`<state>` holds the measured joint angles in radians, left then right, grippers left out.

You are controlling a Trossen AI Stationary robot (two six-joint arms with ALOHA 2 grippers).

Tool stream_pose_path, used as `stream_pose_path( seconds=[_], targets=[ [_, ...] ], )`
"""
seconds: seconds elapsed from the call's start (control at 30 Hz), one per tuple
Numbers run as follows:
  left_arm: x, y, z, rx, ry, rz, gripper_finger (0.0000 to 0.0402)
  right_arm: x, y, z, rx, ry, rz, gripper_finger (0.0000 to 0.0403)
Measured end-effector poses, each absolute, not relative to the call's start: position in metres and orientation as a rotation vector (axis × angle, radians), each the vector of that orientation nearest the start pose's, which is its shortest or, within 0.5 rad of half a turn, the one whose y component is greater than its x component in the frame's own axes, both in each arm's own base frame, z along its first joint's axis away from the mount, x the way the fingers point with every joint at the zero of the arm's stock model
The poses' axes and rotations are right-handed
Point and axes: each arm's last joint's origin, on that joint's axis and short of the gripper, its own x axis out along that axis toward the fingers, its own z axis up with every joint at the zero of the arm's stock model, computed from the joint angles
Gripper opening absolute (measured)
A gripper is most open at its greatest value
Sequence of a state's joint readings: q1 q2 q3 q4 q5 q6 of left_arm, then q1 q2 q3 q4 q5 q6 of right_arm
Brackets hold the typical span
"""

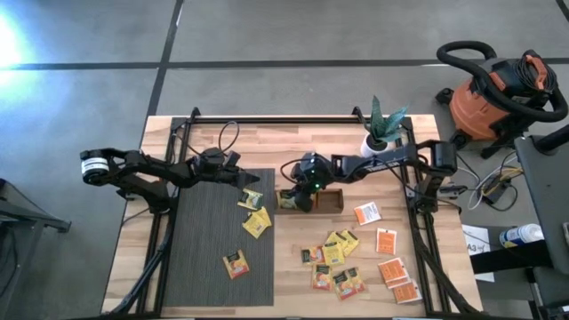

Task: Pick & Place Tea
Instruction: Put the yellow tea bag into the middle section of the wooden organizer

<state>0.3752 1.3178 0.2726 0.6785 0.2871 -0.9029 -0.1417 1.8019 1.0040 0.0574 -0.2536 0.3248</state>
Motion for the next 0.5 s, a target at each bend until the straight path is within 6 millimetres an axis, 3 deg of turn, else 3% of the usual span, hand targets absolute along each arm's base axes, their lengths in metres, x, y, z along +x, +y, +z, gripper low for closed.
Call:
stream_pose_path(
  seconds=[0.27,0.5],
  targets=[
    [0.206,0.072,0.143,-1.025,0.286,0.241,0.0001,0.364,-0.035,0.162,0.258,0.729,-0.164,0.0009],
    [0.206,0.072,0.143,-1.026,0.286,0.24,0.0,0.365,-0.029,0.162,0.23,0.726,-0.182,0.0009]
  ],
)
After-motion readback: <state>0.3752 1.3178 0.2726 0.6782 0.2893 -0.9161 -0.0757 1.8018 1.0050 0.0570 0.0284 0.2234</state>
